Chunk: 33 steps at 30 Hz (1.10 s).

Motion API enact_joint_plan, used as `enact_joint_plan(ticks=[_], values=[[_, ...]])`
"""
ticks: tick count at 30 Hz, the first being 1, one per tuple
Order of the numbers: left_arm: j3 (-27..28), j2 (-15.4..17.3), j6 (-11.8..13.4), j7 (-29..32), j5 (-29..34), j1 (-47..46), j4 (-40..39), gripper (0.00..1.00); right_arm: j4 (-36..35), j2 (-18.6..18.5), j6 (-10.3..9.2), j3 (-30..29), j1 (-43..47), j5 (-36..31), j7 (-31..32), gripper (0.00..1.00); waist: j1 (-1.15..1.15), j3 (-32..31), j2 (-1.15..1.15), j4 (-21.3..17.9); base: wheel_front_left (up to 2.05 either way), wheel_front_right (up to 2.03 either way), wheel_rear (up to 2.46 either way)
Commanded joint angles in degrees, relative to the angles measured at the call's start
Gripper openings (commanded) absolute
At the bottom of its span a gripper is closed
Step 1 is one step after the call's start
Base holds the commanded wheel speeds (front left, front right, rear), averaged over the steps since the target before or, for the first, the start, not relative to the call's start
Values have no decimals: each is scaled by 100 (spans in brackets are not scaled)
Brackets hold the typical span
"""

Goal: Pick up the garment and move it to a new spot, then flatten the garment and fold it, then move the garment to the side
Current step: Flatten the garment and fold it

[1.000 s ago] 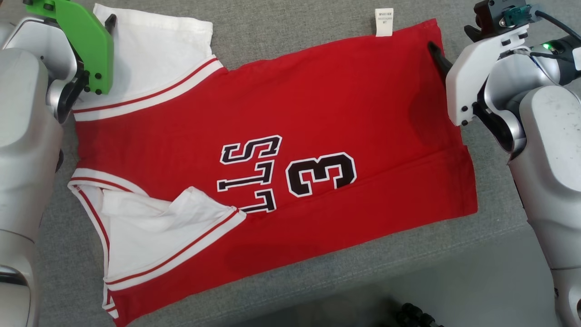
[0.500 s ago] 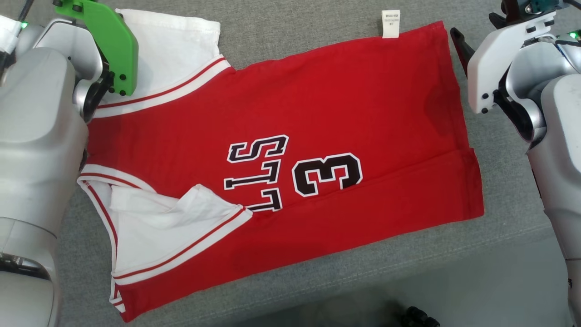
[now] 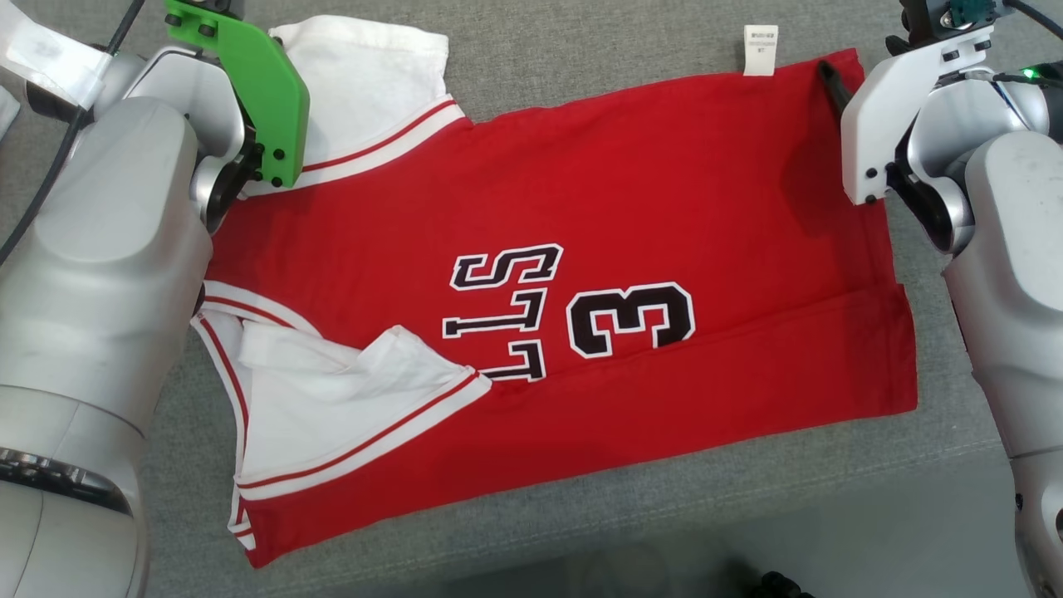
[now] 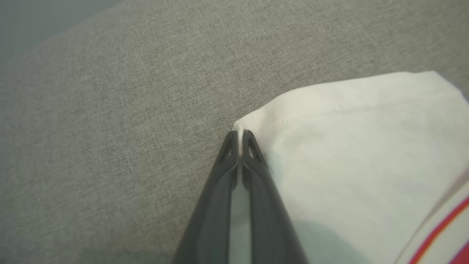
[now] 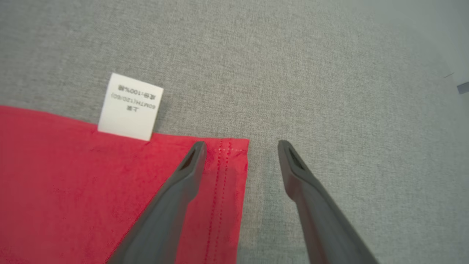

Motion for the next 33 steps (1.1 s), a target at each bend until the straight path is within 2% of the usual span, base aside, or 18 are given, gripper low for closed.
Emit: enact_joint_plan(ticks=[1,6,7,8,10,11,12,13,16,21,24,33], values=[[-87,-35,-12,18,-37,32,82,0,115,-24,-10,12,-125,-39,71,100,0,71,0,69,0,0,0],[-220,-42,-11,-65,-83,12,130,0,358,-61,-9,58,-280,-92,202,100,0,167,0,143,0,0,0],[-243,-36,-11,-66,-91,22,152,0,421,-67,-9,64,-285,-86,256,94,0,178,0,154,0,0,0],[-262,-33,-11,-65,-114,29,179,0,497,-70,-9,56,-274,-78,343,69,0,186,0,164,0,0,0],[-301,-39,-11,-79,-144,38,209,0,617,-61,-10,48,-242,-36,490,51,0,197,0,186,0,0,0],[-321,-47,-11,-75,-166,36,225,0,655,-46,-10,31,-222,8,528,48,0,200,0,197,0,0,0],[-339,-44,-11,-79,-191,38,232,0,685,-37,-10,34,-202,39,573,42,0,202,0,205,0,0,0],[-359,-48,-11,-91,-210,42,238,0,723,-36,-10,22,-177,53,634,24,0,199,0,211,0,0,0],[-410,-40,-11,-98,-278,46,284,0,766,-36,-11,-7,-92,78,769,0,0,165,0,220,0,0,0],[-420,-37,-11,-193,-356,55,318,0,651,-75,-10,-44,8,43,690,0,0,84,0,224,0,0,0],[-349,-68,35,-462,-386,14,312,0,524,-83,-10,-164,27,37,401,0,0,2,0,254,0,0,0],[-139,-144,446,-1819,-406,237,116,0,268,-193,-10,-433,424,191,-554,0,0,-424,0,461,0,0,0]])
